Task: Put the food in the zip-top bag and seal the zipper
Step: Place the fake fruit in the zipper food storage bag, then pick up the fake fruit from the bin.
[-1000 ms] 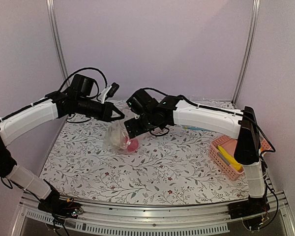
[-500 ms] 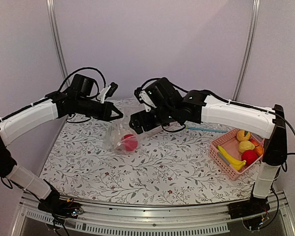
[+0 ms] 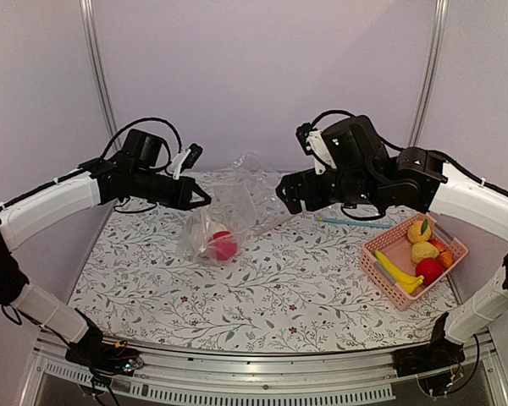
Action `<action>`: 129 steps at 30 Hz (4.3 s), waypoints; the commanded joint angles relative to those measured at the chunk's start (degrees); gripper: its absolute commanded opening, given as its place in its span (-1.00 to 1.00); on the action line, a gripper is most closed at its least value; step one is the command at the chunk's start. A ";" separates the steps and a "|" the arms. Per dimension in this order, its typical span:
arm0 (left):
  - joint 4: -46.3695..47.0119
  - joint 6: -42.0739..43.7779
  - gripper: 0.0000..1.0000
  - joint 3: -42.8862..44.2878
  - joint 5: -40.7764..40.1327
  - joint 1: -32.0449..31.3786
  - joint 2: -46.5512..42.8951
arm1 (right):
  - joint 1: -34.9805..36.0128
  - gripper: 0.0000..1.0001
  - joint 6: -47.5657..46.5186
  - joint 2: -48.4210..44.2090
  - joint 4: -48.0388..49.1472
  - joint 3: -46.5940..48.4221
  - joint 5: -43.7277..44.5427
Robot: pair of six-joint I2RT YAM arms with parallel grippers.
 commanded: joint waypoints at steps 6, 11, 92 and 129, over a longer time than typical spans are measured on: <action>0.61 -0.16 -1.00 -0.70 -1.17 -0.26 0.42 | -11.47 0.98 10.29 -7.73 -16.10 -8.64 13.70; 0.52 -0.07 -1.00 -0.61 -1.22 -0.28 0.27 | -19.42 0.97 13.89 -10.41 -20.45 -13.70 15.27; -0.40 0.64 -1.00 -0.26 -1.84 -0.08 -1.04 | -57.14 0.29 12.44 -2.32 -4.06 -35.01 4.17; 0.57 -0.19 -1.00 -0.61 0.81 -0.17 -0.24 | -27.70 0.16 1.47 -16.46 -2.08 -14.31 -32.05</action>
